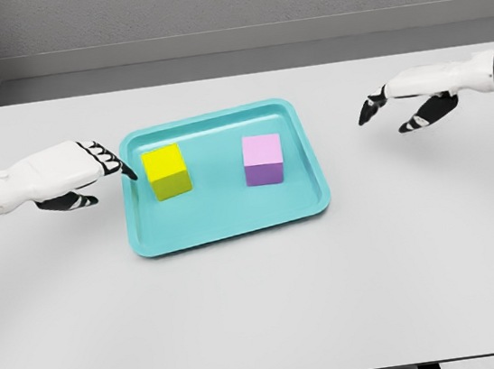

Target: Push two cubes

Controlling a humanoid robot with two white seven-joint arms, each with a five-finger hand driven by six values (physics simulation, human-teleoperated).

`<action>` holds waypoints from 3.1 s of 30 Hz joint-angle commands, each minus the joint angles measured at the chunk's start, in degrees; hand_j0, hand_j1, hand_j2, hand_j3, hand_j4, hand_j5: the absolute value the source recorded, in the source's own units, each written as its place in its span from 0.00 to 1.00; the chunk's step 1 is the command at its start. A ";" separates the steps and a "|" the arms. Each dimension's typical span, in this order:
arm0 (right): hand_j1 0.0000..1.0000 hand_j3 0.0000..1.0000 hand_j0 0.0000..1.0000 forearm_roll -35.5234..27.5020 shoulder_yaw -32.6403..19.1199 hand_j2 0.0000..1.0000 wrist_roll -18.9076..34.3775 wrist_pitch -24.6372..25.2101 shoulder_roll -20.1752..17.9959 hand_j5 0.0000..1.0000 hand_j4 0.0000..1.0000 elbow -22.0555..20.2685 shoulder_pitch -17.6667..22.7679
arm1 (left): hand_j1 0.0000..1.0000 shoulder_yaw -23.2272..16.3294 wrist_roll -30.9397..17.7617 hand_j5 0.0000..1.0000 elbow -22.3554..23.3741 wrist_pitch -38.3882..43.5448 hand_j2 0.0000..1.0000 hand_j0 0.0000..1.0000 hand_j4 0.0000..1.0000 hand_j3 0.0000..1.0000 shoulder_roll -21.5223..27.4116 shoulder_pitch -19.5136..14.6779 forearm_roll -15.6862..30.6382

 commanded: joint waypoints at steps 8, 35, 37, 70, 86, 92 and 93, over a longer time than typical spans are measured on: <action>0.13 0.13 0.13 9.80 5.69 0.13 -0.01 0.10 7.88 0.13 0.13 -1.22 -3.86 | 0.73 -0.15 0.02 0.73 1.59 0.15 0.73 0.73 0.73 0.73 -2.00 0.00 -1.29; 0.13 0.13 0.13 11.30 18.52 0.13 -0.01 0.10 16.68 0.13 0.13 0.88 -9.75 | 0.73 0.03 0.02 0.73 9.58 0.15 0.73 0.73 0.73 0.73 -6.14 -1.32 -3.66; 0.13 0.13 0.13 11.30 19.05 0.13 -0.01 0.10 17.73 0.13 0.13 2.29 -9.75 | 0.73 0.03 0.02 0.73 10.02 0.15 0.73 0.73 0.73 0.73 -6.57 -1.49 -3.66; 0.12 0.12 0.12 11.39 22.30 0.12 -0.01 2.14 24.67 0.12 0.12 9.76 -11.34 | 0.73 0.29 0.02 0.73 14.68 0.15 0.73 0.73 0.73 0.73 -10.18 -4.13 -4.54; 0.12 0.12 0.12 11.39 22.22 0.12 -0.01 2.49 26.43 0.12 0.12 9.67 -11.77 | 0.73 -0.06 0.02 0.73 19.16 0.15 0.73 0.73 0.73 0.73 -12.11 -7.12 -5.42; 0.12 0.12 0.12 11.39 22.22 0.12 -0.01 3.11 27.22 0.12 0.12 9.67 -11.86 | 0.57 -0.15 0.02 0.57 18.64 0.15 0.57 0.57 0.57 0.57 -11.85 -7.12 -5.51; 0.12 0.12 0.12 11.39 22.22 0.12 -0.01 3.20 27.40 0.12 0.12 9.67 -11.86 | 0.57 -0.15 0.02 0.57 18.64 0.15 0.57 0.57 0.57 0.57 -11.94 -7.21 -6.12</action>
